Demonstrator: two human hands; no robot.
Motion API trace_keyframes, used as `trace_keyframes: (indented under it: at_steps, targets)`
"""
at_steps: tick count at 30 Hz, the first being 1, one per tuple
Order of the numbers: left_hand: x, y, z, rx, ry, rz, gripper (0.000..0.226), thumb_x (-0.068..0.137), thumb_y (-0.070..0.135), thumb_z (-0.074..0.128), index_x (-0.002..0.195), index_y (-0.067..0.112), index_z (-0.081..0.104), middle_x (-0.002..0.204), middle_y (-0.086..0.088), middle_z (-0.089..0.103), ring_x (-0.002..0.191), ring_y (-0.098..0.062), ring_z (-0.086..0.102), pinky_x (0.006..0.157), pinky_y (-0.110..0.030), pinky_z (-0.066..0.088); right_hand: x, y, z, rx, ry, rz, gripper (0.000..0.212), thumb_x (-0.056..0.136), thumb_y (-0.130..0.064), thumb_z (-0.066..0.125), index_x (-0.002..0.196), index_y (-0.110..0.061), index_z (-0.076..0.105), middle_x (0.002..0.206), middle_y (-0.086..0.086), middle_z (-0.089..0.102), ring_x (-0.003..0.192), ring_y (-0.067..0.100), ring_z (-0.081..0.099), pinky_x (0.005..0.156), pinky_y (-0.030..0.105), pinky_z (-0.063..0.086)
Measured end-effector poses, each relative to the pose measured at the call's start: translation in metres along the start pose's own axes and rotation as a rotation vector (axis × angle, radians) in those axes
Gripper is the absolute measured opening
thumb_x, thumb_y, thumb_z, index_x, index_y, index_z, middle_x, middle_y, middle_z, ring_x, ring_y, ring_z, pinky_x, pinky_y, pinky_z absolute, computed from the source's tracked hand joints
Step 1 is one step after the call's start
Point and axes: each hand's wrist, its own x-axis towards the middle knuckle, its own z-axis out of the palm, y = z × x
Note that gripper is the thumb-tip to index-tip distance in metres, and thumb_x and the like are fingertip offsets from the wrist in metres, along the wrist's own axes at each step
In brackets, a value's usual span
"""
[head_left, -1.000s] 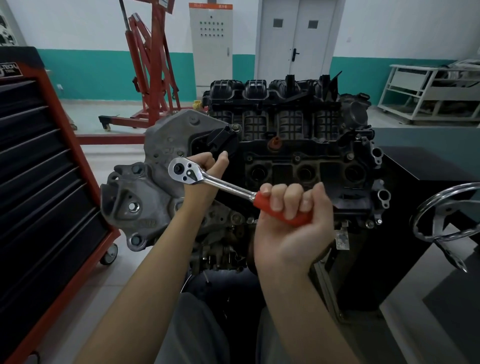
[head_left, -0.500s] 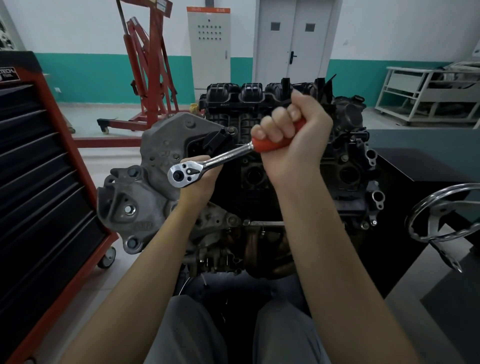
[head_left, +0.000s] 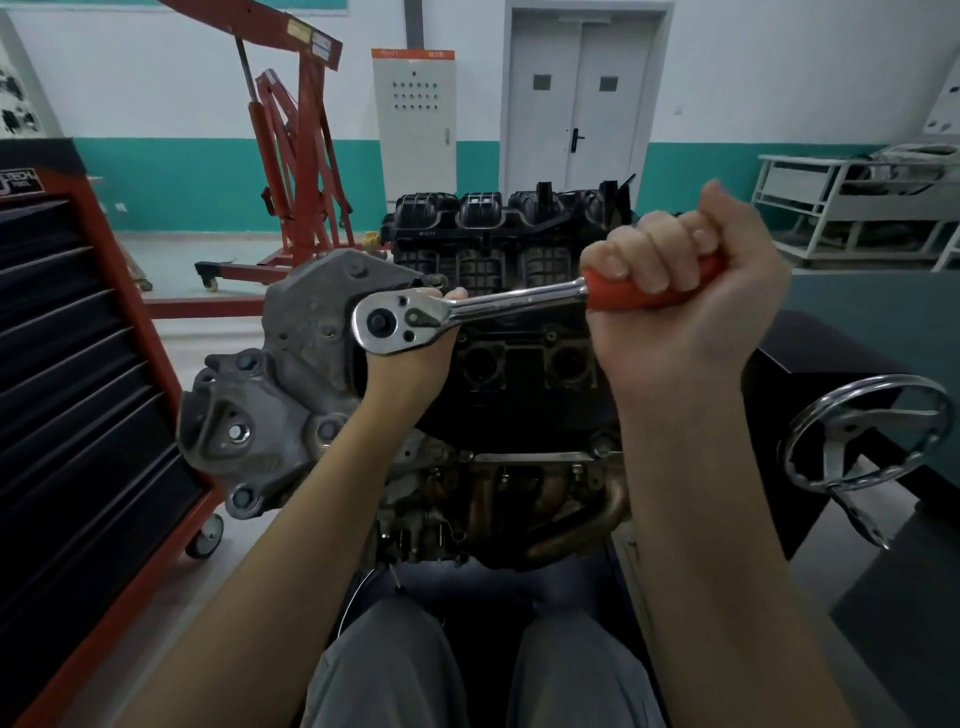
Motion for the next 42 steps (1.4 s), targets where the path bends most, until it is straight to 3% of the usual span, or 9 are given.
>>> trace_keyframes:
  at_steps: [1,3,5,8,15,26,34,39,42]
  targets:
    - [-0.001,0.0,0.008,0.004,-0.008,-0.067,0.027,0.093,0.007,0.057,0.073,-0.012,0.057,0.051,0.007,0.038,0.06,-0.001,0.046,0.061,-0.017,0.04,0.0,-0.006,-0.001,-0.006,0.009,-0.015,0.036,0.085,-0.013,0.046,0.051,-0.016,0.034,0.039,-0.005,0.028,0.035,0.01,0.027,0.043,0.021,0.034]
    - [-0.004,0.001,0.02,0.051,-0.037,-0.198,0.023,0.095,0.013,0.057,0.072,0.009,0.058,0.065,0.013,0.046,0.08,-0.01,0.051,0.076,-0.029,0.047,-0.001,-0.016,-0.004,-0.025,0.032,-0.037,0.04,0.091,-0.014,0.042,0.052,-0.016,0.033,0.039,-0.005,0.027,0.036,0.011,0.026,0.043,0.021,0.034]
    - [-0.005,-0.001,0.031,-0.007,-0.094,-0.081,0.042,0.095,0.003,0.053,0.062,0.026,0.044,0.054,0.023,0.046,0.063,0.006,0.049,0.066,-0.013,0.045,-0.002,-0.023,-0.008,-0.037,0.045,-0.054,0.039,0.091,-0.014,0.042,0.053,-0.016,0.032,0.04,-0.005,0.027,0.036,0.011,0.026,0.044,0.022,0.035]
    - [-0.005,-0.005,0.039,-0.043,-0.13,-0.012,0.053,0.093,-0.01,0.048,0.056,0.026,0.036,0.04,0.02,0.04,0.041,0.004,0.037,0.051,-0.005,0.03,-0.002,-0.028,-0.014,-0.053,0.056,-0.063,0.036,0.089,-0.015,0.043,0.055,-0.016,0.031,0.04,-0.005,0.028,0.037,0.011,0.026,0.044,0.022,0.035]
    - [-0.003,-0.015,0.046,-0.083,-0.107,-0.04,0.052,0.092,-0.012,0.048,0.053,0.021,0.035,0.04,0.014,0.035,0.042,0.0,0.031,0.05,-0.012,0.028,0.005,-0.02,-0.034,-0.045,0.116,-0.063,0.042,0.094,-0.014,0.04,0.052,-0.017,0.034,0.041,-0.005,0.029,0.038,0.01,0.027,0.044,0.023,0.036]
    - [-0.02,-0.043,0.053,-0.103,0.036,-0.057,0.048,0.076,0.014,0.079,0.06,0.018,0.033,0.057,0.003,0.037,0.051,-0.004,0.038,0.056,-0.019,0.038,-0.001,-0.007,-0.063,0.169,0.374,-0.063,0.049,0.095,-0.023,0.045,0.047,-0.018,0.038,0.042,-0.006,0.029,0.036,0.008,0.029,0.04,0.02,0.034]
    - [-0.012,-0.055,0.065,0.054,0.08,0.0,0.058,0.087,-0.001,0.063,0.052,0.023,0.024,0.039,0.015,0.031,0.037,-0.001,0.029,0.043,-0.007,0.024,0.02,-0.015,-0.061,0.011,0.213,0.019,0.043,0.094,-0.016,0.043,0.052,-0.019,0.035,0.041,-0.007,0.029,0.037,0.008,0.026,0.041,0.019,0.031]
    - [-0.012,-0.055,0.064,0.13,-0.013,-0.194,0.032,0.084,0.043,0.059,0.06,0.043,0.037,0.059,0.026,0.038,0.05,0.004,0.037,0.048,-0.003,0.033,0.068,-0.021,-0.04,-0.164,0.11,0.222,0.046,0.091,-0.011,0.044,0.046,-0.017,0.037,0.037,-0.007,0.028,0.033,0.008,0.024,0.04,0.015,0.028]
    - [-0.012,-0.054,0.065,0.018,0.03,-0.014,0.035,0.072,0.037,0.054,0.047,0.035,0.03,0.042,0.019,0.034,0.04,0.0,0.033,0.045,-0.007,0.028,0.075,-0.018,-0.034,-0.204,0.096,0.272,0.047,0.092,-0.011,0.044,0.045,-0.017,0.038,0.038,-0.006,0.028,0.033,0.008,0.024,0.039,0.017,0.029]
